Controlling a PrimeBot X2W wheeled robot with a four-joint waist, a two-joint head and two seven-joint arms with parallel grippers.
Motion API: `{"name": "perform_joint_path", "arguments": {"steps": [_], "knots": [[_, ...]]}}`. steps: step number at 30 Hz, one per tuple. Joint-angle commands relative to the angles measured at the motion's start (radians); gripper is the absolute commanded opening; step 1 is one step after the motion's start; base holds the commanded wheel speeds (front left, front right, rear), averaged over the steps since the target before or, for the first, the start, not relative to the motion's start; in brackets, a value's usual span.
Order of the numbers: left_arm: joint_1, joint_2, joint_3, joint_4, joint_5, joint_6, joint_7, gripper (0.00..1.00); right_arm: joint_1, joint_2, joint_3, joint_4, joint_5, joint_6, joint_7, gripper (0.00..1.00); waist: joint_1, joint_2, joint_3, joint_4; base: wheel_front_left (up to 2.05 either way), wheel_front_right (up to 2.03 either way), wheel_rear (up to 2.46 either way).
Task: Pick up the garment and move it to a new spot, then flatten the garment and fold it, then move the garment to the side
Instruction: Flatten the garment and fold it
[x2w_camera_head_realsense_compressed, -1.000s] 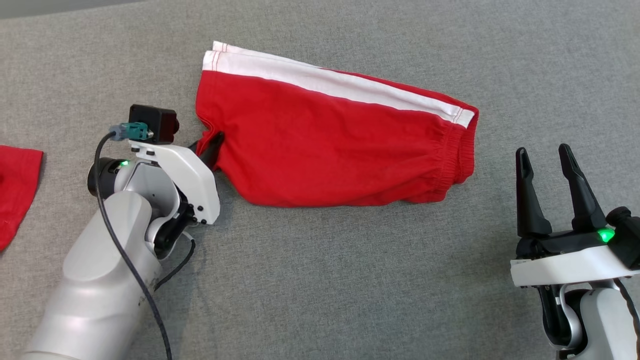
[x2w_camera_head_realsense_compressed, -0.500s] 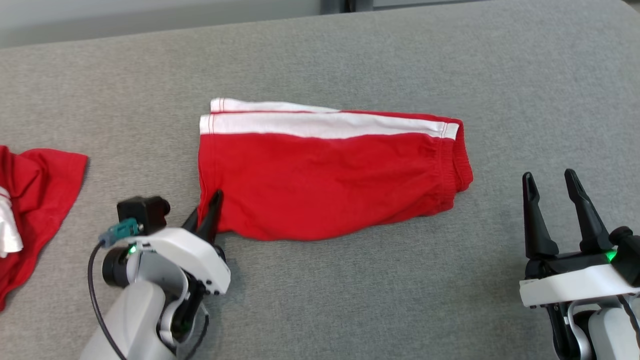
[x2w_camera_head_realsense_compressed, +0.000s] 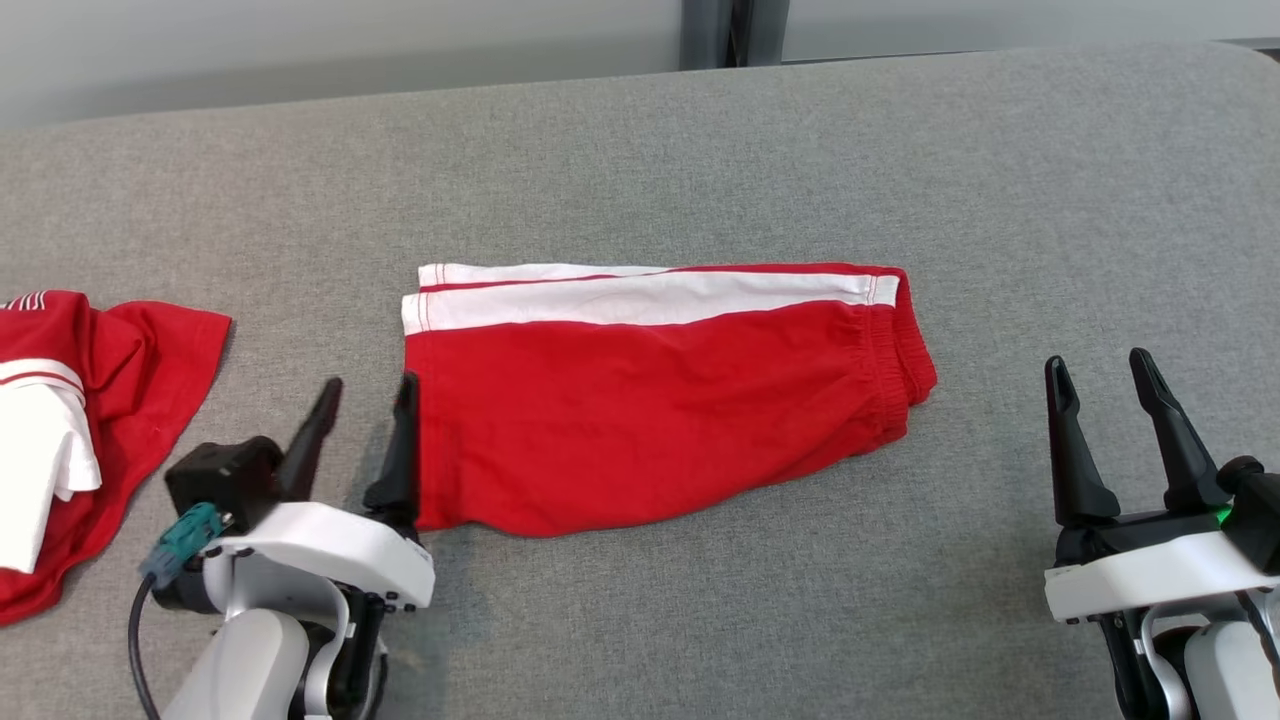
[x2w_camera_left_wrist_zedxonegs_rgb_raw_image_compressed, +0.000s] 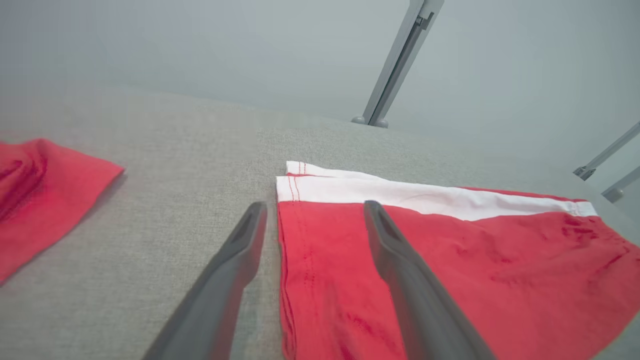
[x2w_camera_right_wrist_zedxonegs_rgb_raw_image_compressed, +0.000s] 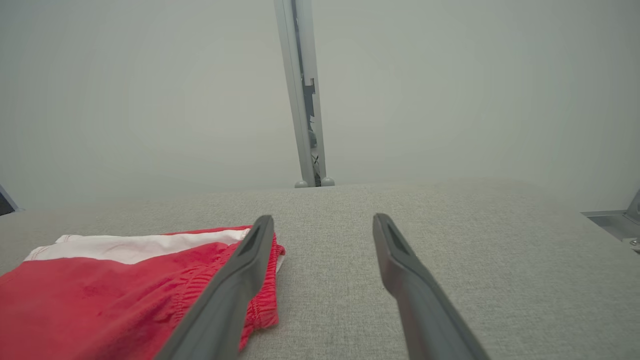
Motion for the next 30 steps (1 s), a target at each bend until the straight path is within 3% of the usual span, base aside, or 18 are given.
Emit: {"name": "perform_joint_path", "arguments": {"steps": [1, 7, 13, 22, 30], "knots": [[-0.010, 0.017, 0.014, -0.022, 0.040, 0.019, -0.058, 1.00, 0.008, -0.010, 0.001, -0.005, -0.014, 0.000, 0.006, 1.00, 0.0000, 0.0000, -0.004, 0.003, 0.00, 0.00, 0.00], [-0.029, 0.050, 0.028, -0.071, 0.148, 0.058, -0.163, 1.00, -0.003, -0.024, 0.011, -0.003, -0.044, 0.000, 0.019, 1.00, 0.0000, 0.0000, -0.010, 0.012, 0.00, 0.00, 0.00], [0.004, 0.068, 0.035, -0.109, 0.205, 0.083, -0.185, 1.00, 0.008, -0.028, 0.005, 0.002, -0.061, 0.000, 0.028, 1.00, 0.0000, 0.0000, -0.017, 0.029, 0.00, 0.00, 0.00], [0.003, 0.061, 0.015, -0.109, 0.212, 0.076, -0.183, 1.00, 0.001, -0.032, -0.012, 0.006, -0.065, 0.000, 0.061, 1.00, 0.0000, 0.0000, -0.018, 0.068, 0.00, 0.00, 0.00], [-0.033, 0.041, -0.026, -0.092, 0.228, 0.057, -0.182, 1.00, -0.070, -0.037, 0.059, 0.065, -0.048, 0.000, 0.158, 1.00, 0.0000, 0.0000, 0.005, 0.138, 0.00, 0.00, 0.00]]}}
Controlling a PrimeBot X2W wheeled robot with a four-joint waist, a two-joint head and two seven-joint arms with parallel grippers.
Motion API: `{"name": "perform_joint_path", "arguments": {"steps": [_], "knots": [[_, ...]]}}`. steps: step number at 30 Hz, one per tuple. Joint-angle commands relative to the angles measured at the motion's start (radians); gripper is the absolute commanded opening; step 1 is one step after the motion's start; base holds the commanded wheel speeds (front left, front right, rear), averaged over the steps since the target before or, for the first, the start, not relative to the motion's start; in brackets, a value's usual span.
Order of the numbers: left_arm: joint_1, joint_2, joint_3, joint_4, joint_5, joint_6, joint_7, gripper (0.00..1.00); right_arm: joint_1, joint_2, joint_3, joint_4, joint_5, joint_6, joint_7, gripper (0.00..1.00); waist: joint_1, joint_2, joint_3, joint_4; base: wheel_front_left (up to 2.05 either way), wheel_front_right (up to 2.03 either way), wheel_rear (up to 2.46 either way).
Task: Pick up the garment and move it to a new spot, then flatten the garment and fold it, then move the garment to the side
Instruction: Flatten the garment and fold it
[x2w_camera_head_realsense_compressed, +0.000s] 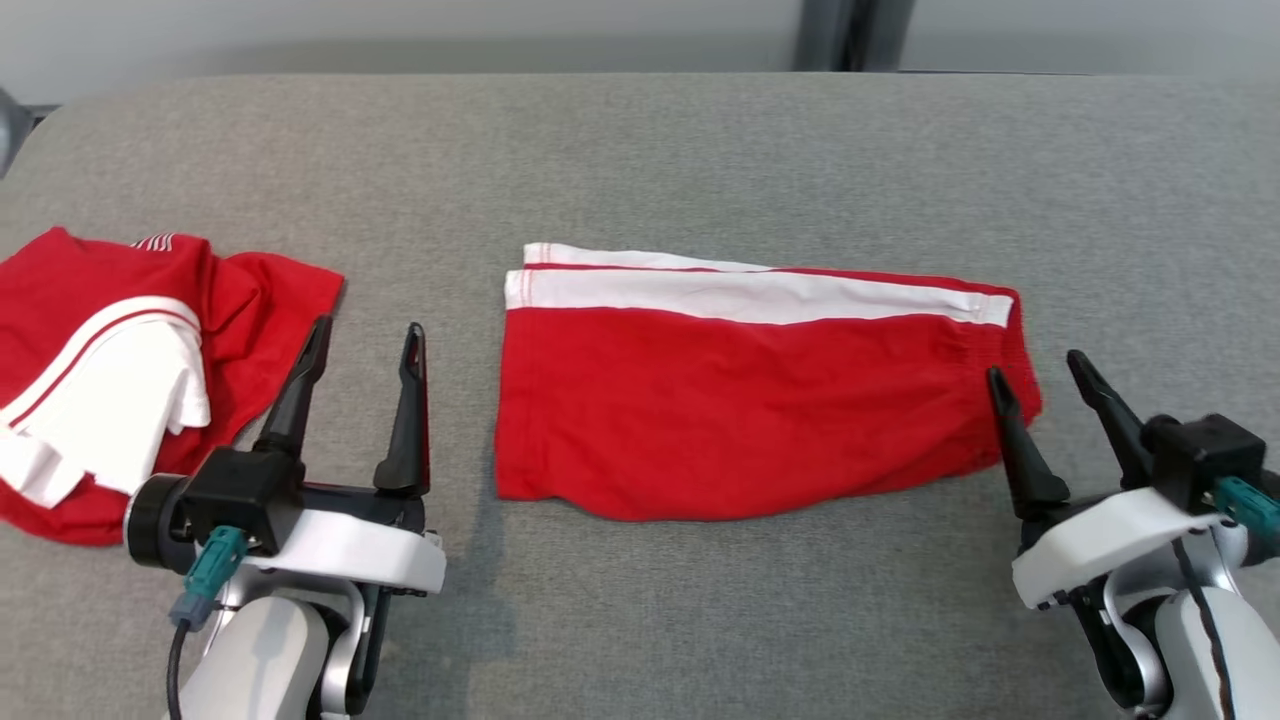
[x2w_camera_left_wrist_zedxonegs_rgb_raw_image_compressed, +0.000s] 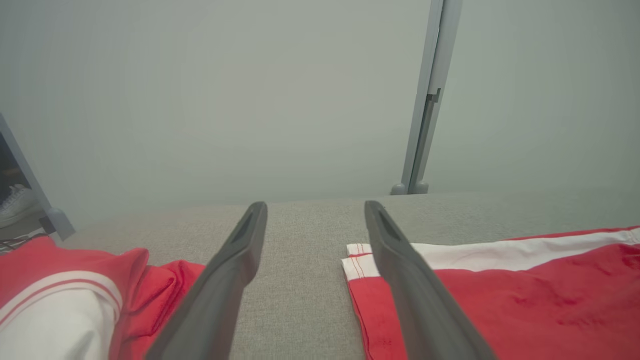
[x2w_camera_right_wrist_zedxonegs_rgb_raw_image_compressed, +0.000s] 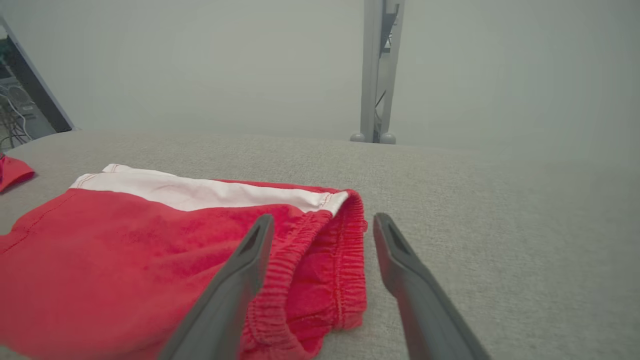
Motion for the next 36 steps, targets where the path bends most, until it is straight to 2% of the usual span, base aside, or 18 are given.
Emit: {"name": "perform_joint_path", "arguments": {"steps": [1, 4, 10, 19, 20, 21, 22, 28, 36], "knots": [[-0.021, -0.002, -0.005, 0.005, 0.008, -0.006, -0.003, 1.00, -0.019, -0.007, 0.007, 0.018, 0.004, 0.000, 0.015, 1.00, 0.0000, 0.0000, 0.011, 0.025, 0.00, 0.00, 0.00], [-0.033, -0.017, -0.020, 0.022, 0.009, -0.018, -0.005, 1.00, -0.041, -0.004, -0.001, 0.070, 0.000, 0.000, 0.050, 1.00, 0.0000, 0.0000, 0.018, 0.049, 0.00, 0.00, 0.00], [-0.053, -0.035, -0.034, 0.047, 0.014, -0.035, -0.008, 1.00, -0.045, 0.025, -0.084, 0.141, -0.031, 0.000, 0.085, 1.00, 0.0000, 0.0000, 0.028, 0.077, 0.00, 0.00, 0.00], [-0.064, -0.050, -0.041, 0.071, 0.021, -0.051, -0.012, 1.00, -0.081, 0.040, -0.068, 0.279, 0.092, 0.000, 0.128, 1.00, 0.0000, 0.0000, 0.032, 0.091, 0.00, 0.00, 0.00], [-0.065, -0.052, -0.041, 0.073, 0.023, -0.052, -0.012, 1.00, -0.087, 0.040, -0.060, 0.294, 0.114, 0.000, 0.126, 0.61, 0.0000, 0.0000, 0.032, 0.092, 0.00, 0.00, 0.00], [-0.065, -0.053, -0.042, 0.075, 0.024, -0.054, -0.012, 1.00, -0.092, 0.041, -0.053, 0.309, 0.128, 0.000, 0.125, 0.35, 0.0000, 0.0000, 0.031, 0.093, 0.00, 0.00, 0.00], [-0.064, -0.054, -0.042, 0.077, 0.024, -0.054, -0.012, 1.00, -0.096, 0.037, -0.049, 0.319, 0.134, 0.000, 0.119, 0.00, 0.0000, 0.0000, 0.029, 0.094, 0.00, 0.00, 0.00], [-0.054, -0.053, -0.040, 0.085, 0.026, -0.054, -0.013, 1.00, -0.105, 0.017, -0.049, 0.349, 0.210, -0.001, 0.083, 0.00, 0.0000, 0.0000, 0.024, 0.087, 0.00, 0.00, 0.00], [-0.039, -0.043, -0.028, 0.080, 0.021, -0.046, -0.012, 1.00, -0.047, -0.031, -0.161, 0.337, 0.249, -0.002, 0.039, 0.00, 0.0000, 0.0000, 0.004, 0.046, 0.00, 0.00, 0.00]]}}
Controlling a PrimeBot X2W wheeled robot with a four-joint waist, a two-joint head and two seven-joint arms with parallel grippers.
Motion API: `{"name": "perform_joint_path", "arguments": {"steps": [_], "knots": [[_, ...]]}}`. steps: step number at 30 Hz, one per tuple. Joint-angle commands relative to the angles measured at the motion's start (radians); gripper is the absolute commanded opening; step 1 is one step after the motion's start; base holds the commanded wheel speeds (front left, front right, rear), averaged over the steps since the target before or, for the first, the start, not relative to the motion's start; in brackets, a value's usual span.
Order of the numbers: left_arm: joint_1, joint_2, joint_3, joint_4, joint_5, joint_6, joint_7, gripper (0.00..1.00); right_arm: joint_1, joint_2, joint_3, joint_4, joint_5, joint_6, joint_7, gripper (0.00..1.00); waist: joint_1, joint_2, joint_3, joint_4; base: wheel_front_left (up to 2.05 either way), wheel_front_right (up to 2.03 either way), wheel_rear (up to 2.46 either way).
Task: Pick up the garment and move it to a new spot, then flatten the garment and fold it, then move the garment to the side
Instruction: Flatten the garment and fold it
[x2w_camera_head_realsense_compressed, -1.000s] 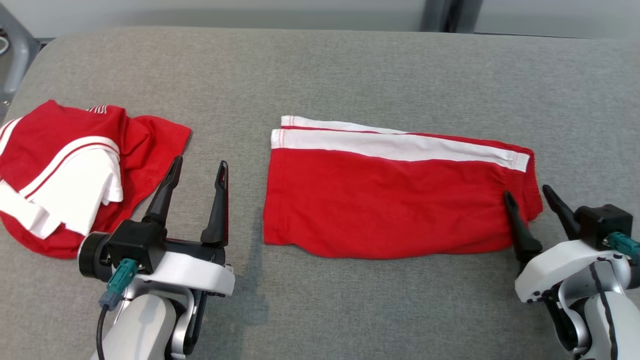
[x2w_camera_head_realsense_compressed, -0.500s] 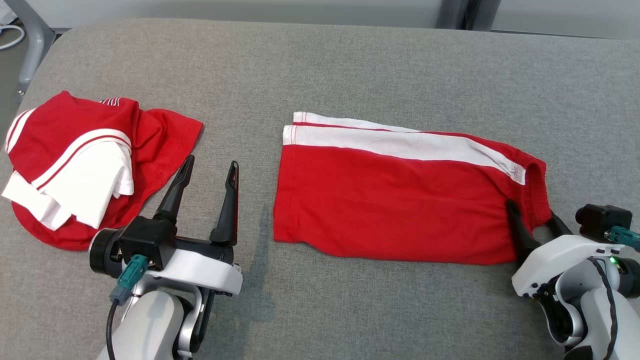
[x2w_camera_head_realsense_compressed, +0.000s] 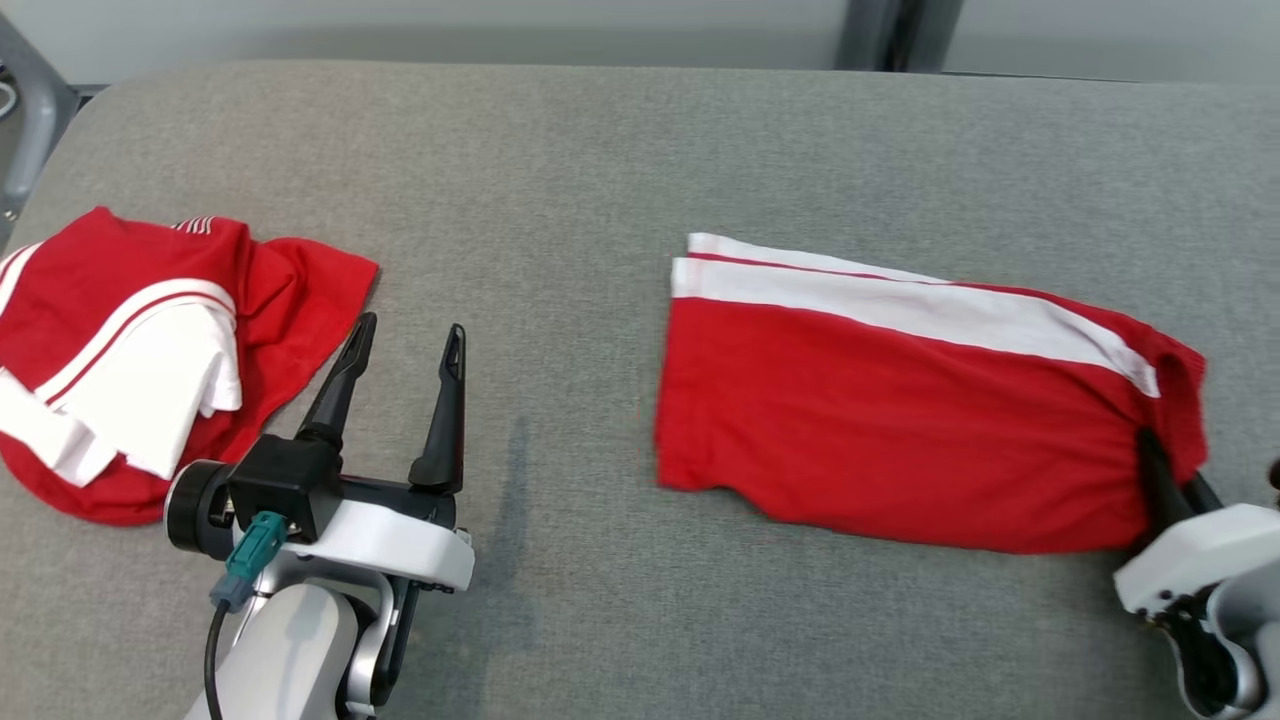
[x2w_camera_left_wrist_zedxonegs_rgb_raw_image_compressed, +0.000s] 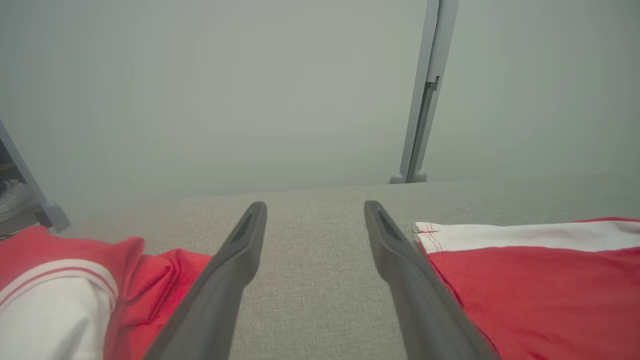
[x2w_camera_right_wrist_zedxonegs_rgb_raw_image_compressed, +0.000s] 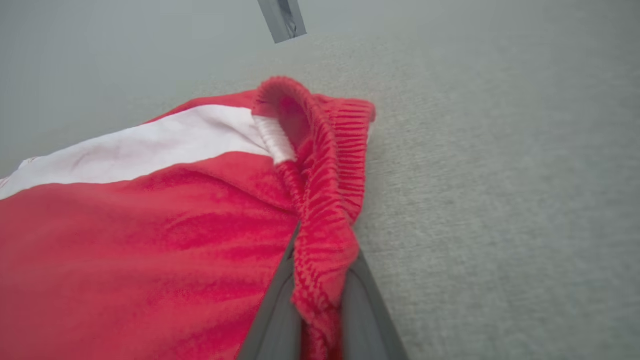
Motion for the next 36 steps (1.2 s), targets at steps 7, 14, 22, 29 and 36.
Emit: {"name": "perform_joint_path", "arguments": {"steps": [7, 14, 22, 29, 36], "knots": [[0.005, 0.015, 0.006, -0.010, -0.001, 0.007, -0.004, 1.00, -0.002, -0.004, -0.015, -0.064, -0.015, -0.003, 0.012, 0.00, 0.0000, 0.0000, -0.006, -0.048, 0.00, 0.00, 0.00], [0.001, 0.024, 0.002, -0.016, -0.004, 0.010, 0.008, 1.00, -0.057, 0.064, 0.098, -0.258, -0.029, -0.002, 0.077, 0.00, 0.0000, 0.0000, -0.009, -0.067, 0.00, 0.00, 0.00], [-0.020, 0.011, -0.018, -0.012, -0.006, 0.000, 0.009, 1.00, -0.151, 0.128, 0.292, -0.252, -0.027, -0.003, 0.110, 0.00, 0.0000, 0.0000, 0.003, -0.028, 0.00, 0.00, 0.00], [-0.035, -0.009, -0.034, 0.004, -0.007, -0.008, 0.006, 1.00, -0.238, 0.144, 0.383, -0.097, 0.001, -0.002, 0.065, 0.00, 0.0000, 0.0000, 0.019, 0.019, 0.00, 0.00, 0.00], [-0.049, -0.026, -0.045, 0.019, -0.003, -0.014, 0.001, 1.00, -0.312, 0.144, 0.505, 0.050, 0.059, -0.002, 0.000, 1.00, 0.0000, 0.0000, 0.031, 0.043, 0.00, 0.00, 0.00]]}}
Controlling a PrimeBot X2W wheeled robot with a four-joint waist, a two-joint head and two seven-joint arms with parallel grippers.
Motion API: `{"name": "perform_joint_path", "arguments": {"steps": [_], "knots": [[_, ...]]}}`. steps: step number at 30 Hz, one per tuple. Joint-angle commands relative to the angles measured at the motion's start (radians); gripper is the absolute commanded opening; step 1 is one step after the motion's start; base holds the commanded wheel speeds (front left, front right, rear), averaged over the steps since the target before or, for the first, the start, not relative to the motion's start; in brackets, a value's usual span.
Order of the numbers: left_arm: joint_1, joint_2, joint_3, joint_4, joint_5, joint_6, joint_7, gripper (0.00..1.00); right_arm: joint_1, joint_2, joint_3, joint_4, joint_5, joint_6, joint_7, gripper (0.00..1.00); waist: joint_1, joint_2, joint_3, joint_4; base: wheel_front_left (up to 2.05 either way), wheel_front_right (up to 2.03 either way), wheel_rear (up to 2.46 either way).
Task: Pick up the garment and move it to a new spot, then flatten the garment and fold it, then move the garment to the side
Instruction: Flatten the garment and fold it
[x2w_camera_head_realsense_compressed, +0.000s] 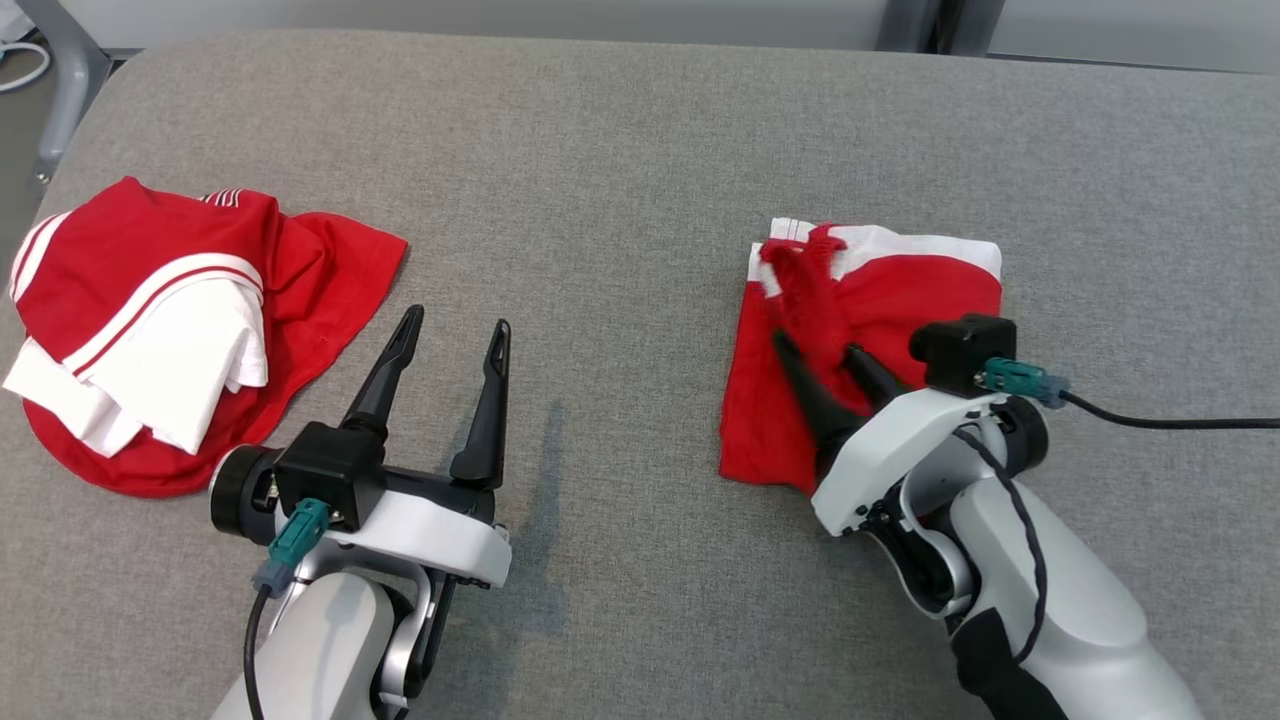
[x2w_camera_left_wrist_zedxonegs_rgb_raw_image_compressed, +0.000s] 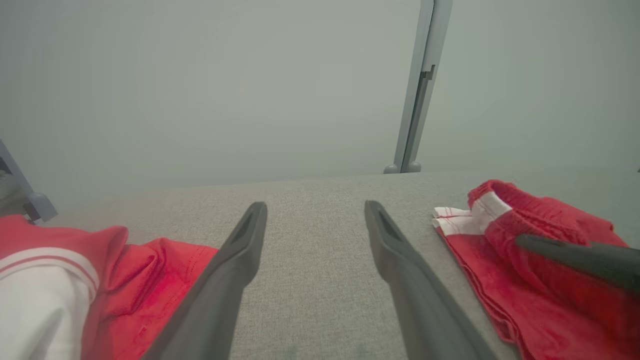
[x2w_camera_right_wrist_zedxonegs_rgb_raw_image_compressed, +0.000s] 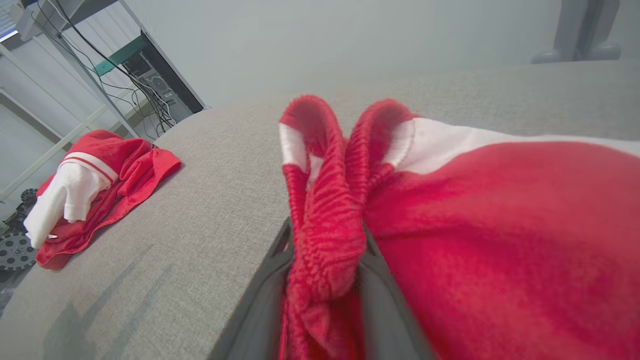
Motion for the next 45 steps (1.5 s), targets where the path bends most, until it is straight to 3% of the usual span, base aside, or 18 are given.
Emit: {"name": "perform_joint_path", "arguments": {"steps": [1, 8, 15, 19, 26, 35, 45], "knots": [[-0.015, 0.001, 0.002, 0.003, -0.002, -0.005, -0.006, 1.00, -0.016, -0.005, 0.018, 0.013, 0.013, 0.000, -0.019, 1.00, 0.0000, 0.0000, 0.002, 0.001, 0.00, 0.00, 0.00], [-0.018, 0.001, 0.007, 0.011, 0.003, -0.005, -0.008, 1.00, -0.035, -0.005, 0.147, 0.036, 0.059, 0.000, -0.082, 1.00, 0.0000, 0.0000, 0.004, -0.006, 0.00, 0.00, 0.00], [-0.012, 0.006, 0.024, 0.016, -0.001, 0.001, -0.011, 1.00, -0.025, -0.009, 0.184, 0.018, -0.034, 0.000, -0.164, 1.00, 0.0000, 0.0000, -0.007, -0.036, 0.00, 0.00, 0.00], [-0.001, 0.015, 0.037, 0.018, -0.007, 0.003, -0.011, 1.00, 0.026, -0.030, 0.103, -0.041, -0.061, 0.000, -0.204, 1.00, 0.0000, 0.0000, -0.023, -0.062, 0.00, 0.00, 0.00], [0.029, 0.033, 0.063, 0.013, -0.014, 0.017, -0.012, 1.00, 0.154, -0.080, -0.122, -0.185, -0.155, 0.000, -0.224, 1.00, 0.0000, 0.0000, -0.055, -0.113, 0.00, 0.00, 0.00], [0.074, 0.056, 0.074, 0.001, -0.022, 0.031, -0.005, 1.00, 0.330, -0.089, -0.397, -0.375, -0.290, 0.000, -0.142, 1.00, 0.0000, 0.0000, -0.090, -0.150, 0.00, 0.00, 0.00], [0.104, 0.070, 0.076, -0.016, -0.032, 0.044, 0.009, 1.00, 0.437, -0.065, -0.468, -0.511, -0.335, 0.000, -0.063, 1.00, 0.0000, 0.0000, -0.110, -0.161, 0.00, 0.00, 0.00]]}}
